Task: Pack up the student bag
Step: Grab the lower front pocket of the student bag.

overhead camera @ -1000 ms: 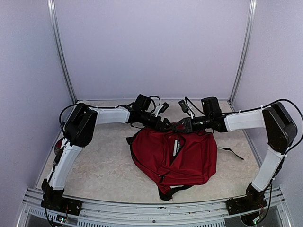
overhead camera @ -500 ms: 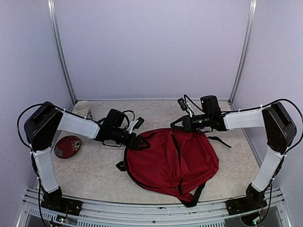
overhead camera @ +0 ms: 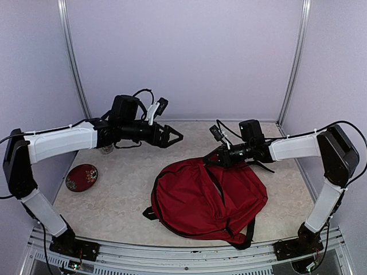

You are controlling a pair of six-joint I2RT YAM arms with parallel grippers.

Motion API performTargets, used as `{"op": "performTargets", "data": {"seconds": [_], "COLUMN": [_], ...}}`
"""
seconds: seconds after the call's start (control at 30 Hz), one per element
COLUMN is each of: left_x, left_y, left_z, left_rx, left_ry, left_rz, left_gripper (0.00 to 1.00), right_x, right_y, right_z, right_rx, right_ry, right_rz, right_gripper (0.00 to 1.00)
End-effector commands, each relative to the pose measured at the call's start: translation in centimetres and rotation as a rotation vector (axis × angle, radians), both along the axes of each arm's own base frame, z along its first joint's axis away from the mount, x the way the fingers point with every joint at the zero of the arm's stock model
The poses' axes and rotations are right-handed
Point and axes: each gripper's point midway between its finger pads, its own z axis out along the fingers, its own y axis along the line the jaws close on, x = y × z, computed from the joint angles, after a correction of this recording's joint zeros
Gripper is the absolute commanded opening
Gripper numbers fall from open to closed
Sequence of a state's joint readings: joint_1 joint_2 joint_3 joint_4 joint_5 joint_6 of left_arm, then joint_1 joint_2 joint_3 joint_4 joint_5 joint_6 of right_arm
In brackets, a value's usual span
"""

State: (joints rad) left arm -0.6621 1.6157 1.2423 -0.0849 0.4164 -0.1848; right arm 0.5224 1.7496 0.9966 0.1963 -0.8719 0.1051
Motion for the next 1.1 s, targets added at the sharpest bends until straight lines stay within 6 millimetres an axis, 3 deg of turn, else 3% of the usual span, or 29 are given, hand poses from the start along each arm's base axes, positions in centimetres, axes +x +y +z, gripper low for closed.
{"op": "performTargets", "data": {"seconds": [0.0, 0.1, 0.17, 0.4, 0.47, 0.57, 0.6, 0.63, 0.77, 0.9, 1.07], "left_x": [3.9, 4.9, 4.7, 0.7, -0.4, -0.6, -0.3, 0.0, 3.5, 8.8, 11.2], "left_y": [-2.9, -5.2, -6.2, -9.0, -9.3, -9.2, -9.0, -8.7, -6.3, -2.5, -0.4], "left_z": [-9.1, -13.2, -14.9, -16.0, -16.0, -16.6, -17.0, -17.2, -16.3, -15.4, -15.3], "left_rx": [0.122, 0.163, 0.183, 0.155, 0.129, 0.102, 0.101, 0.098, 0.045, 0.039, 0.075], "left_ry": [0.187, 0.276, 0.301, 0.299, 0.312, 0.375, 0.393, 0.409, 0.391, 0.309, 0.258], "left_rz": [-0.035, -0.091, -0.119, -0.291, -0.330, -0.340, -0.327, -0.309, -0.151, 0.044, 0.096], "left_gripper": [0.99, 0.99, 0.99, 0.93, 0.74, 0.22, 0.03, 0.00, 0.00, 0.00, 0.00], "right_x": [-1.1, -1.1, -1.2, -1.2, -1.2, -1.2, -1.2, -1.3, -2.2, -5.4, -10.0], "right_y": [-0.1, -0.3, -0.4, -0.8, -0.8, -0.8, -0.8, -0.8, -0.8, -0.9, -1.3], "right_z": [1.6, 1.8, 2.0, 1.3, 1.0, 0.8, 0.8, 0.8, -0.2, -2.0, -3.7], "right_rx": [0.028, 0.022, 0.023, -0.001, -0.008, -0.012, -0.012, -0.014, -0.092, -0.132, -0.188], "right_ry": [-0.038, -0.047, -0.052, -0.057, -0.060, -0.059, -0.058, -0.055, -0.064, 0.004, 0.090], "right_rz": [0.028, 0.022, 0.018, -0.004, -0.003, 0.000, 0.001, 0.000, -0.008, 0.015, 0.030], "right_gripper": [0.00, 0.00, 0.00, 0.00, 0.00, 0.00, 0.00, 0.00, 0.00, 0.00, 0.00]}}
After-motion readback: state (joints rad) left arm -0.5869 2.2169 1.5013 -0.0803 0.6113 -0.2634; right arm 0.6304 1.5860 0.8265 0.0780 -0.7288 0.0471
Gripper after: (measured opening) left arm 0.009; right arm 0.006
